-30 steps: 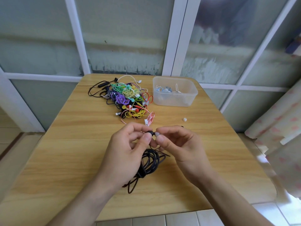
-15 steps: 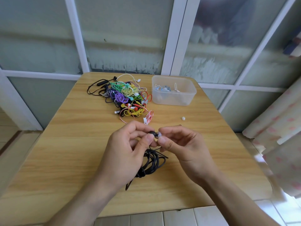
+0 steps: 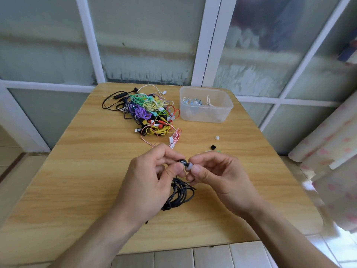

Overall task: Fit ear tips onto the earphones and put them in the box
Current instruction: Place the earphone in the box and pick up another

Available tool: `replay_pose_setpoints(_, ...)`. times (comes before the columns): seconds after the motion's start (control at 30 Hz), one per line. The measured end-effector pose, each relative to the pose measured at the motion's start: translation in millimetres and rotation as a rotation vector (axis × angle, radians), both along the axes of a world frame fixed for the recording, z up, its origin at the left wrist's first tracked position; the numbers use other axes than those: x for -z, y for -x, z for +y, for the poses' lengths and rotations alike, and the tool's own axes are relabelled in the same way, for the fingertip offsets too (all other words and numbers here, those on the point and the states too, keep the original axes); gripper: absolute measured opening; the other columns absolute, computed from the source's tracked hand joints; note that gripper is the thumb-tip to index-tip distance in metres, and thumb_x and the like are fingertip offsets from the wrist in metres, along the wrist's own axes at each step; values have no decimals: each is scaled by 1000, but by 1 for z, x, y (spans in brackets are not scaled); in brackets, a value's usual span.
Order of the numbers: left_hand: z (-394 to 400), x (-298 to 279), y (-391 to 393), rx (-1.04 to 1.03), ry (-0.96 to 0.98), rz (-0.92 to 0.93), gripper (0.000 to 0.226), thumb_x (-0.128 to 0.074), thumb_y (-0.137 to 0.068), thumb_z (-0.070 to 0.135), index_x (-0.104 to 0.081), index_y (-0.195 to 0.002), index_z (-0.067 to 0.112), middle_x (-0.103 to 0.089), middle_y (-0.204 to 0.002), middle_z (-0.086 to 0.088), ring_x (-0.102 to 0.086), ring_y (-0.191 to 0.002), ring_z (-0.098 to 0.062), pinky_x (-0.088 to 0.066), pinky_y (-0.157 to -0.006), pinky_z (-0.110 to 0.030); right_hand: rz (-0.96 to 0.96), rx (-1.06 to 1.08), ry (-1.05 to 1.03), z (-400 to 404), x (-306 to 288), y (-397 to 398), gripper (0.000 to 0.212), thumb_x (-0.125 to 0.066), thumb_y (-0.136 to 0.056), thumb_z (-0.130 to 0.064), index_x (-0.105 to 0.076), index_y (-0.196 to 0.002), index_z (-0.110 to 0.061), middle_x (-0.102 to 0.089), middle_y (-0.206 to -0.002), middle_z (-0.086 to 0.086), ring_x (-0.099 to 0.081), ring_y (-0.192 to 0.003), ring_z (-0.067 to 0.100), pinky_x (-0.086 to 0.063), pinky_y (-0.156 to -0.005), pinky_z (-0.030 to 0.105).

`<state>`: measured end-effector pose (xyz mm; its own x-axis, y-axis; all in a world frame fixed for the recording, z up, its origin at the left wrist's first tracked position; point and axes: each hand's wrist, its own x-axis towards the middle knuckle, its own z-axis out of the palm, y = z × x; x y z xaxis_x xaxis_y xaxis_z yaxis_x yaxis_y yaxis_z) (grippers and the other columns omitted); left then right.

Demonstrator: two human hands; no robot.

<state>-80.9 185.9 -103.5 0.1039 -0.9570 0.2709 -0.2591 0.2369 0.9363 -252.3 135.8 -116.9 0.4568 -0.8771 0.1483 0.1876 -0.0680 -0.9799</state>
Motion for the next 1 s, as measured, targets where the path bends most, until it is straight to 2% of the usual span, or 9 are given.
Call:
replay_pose_setpoints(0.17, -1, 1, -1, 50, -24, -19, 21, -64, -86, -4, -65, -88, 16, -73, -76, 2, -71, -68, -14, -45, -49, -12, -24, -105, -69, -3, 3, 2, 30, -83, -72, -30, -74, -93, -11, -72, -81, 13, -68, -73, 21, -57, -67, 31)
replay_pose_setpoints(0.5, 0, 1, 4, 77, -109, 81, 20, -61, -88, -5, -64, -86, 14, -69, -64, -2, -65, -56, -11, -40, -45, -10, -73, -158, -54, -4, 6, 4, 23, -82, -73, -24, -74, -89, -9, -72, -79, 17, -68, -67, 21, -57, -63, 30)
replay_pose_setpoints(0.83, 1, 4, 7, -8, -72, 0, 20, -64, -88, 0, -64, -87, 19, -72, -71, 4, -66, -57, -9, -41, -46, -10, -46, -152, -74, -8, 9, 8, 27, -83, -73, -29, -73, -90, -10, -70, -79, 15, -66, -70, 23, -56, -65, 31)
replay_pose_setpoints(0.93, 0, 7, 7, -36, -73, -55, 21, -63, -90, 3, -63, -87, 24, -71, -72, 7, -64, -55, -5, -40, -47, -10, 14, -74, -55, -11, 6, 11, 23, -80, -78, -27, -72, -90, -9, -67, -79, 14, -61, -70, 23, -53, -65, 30)
replay_pose_setpoints(1.0, -1, 9, 8, -59, -80, -84, 20, -61, -91, 7, -61, -89, 27, -71, -73, 9, -59, -50, -3, -41, -48, -13, 149, 77, -1, -17, 2, 19, 12, -75, -83, -18, -70, -88, -8, -69, -79, 9, -62, -69, 16, -51, -63, 25)
